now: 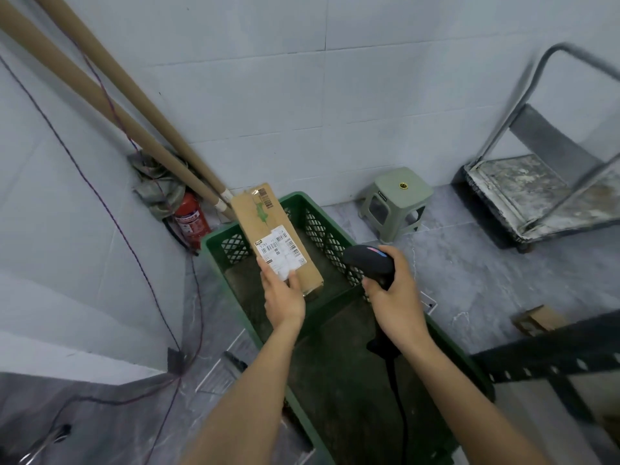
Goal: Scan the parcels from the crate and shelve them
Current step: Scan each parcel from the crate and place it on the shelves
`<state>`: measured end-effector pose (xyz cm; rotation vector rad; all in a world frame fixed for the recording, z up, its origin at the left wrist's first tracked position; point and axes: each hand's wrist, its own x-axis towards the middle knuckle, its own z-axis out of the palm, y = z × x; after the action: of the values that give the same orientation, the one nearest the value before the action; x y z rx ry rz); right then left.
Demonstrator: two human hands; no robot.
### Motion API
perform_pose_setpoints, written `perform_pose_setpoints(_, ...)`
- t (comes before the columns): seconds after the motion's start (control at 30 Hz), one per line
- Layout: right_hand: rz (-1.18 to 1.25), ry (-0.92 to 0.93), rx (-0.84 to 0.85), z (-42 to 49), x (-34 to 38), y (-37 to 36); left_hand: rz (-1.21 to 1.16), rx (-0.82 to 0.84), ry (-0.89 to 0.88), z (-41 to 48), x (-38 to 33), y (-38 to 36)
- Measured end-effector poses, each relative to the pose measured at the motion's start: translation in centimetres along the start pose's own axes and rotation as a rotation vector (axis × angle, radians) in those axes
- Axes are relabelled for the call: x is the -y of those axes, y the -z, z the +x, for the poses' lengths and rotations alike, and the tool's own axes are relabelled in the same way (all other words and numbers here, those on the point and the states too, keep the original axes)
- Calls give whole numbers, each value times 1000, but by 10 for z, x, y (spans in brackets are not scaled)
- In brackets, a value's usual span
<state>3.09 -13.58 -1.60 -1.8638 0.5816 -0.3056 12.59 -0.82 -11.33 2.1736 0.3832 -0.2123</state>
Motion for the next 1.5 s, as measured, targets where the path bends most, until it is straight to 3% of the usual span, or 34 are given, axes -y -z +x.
perform_pose_setpoints(0.7, -54, 110, -347, -192, 91, 51, 19, 236, -392, -143, 17, 109)
perform_pose_setpoints(1.23, -41, 178, -485, -381, 100, 145, -19, 286, -666, -331, 42, 145)
perform_pose_setpoints(1.5, -62, 199, -619, -469, 107, 181, -51, 404, -760, -414, 61, 157)
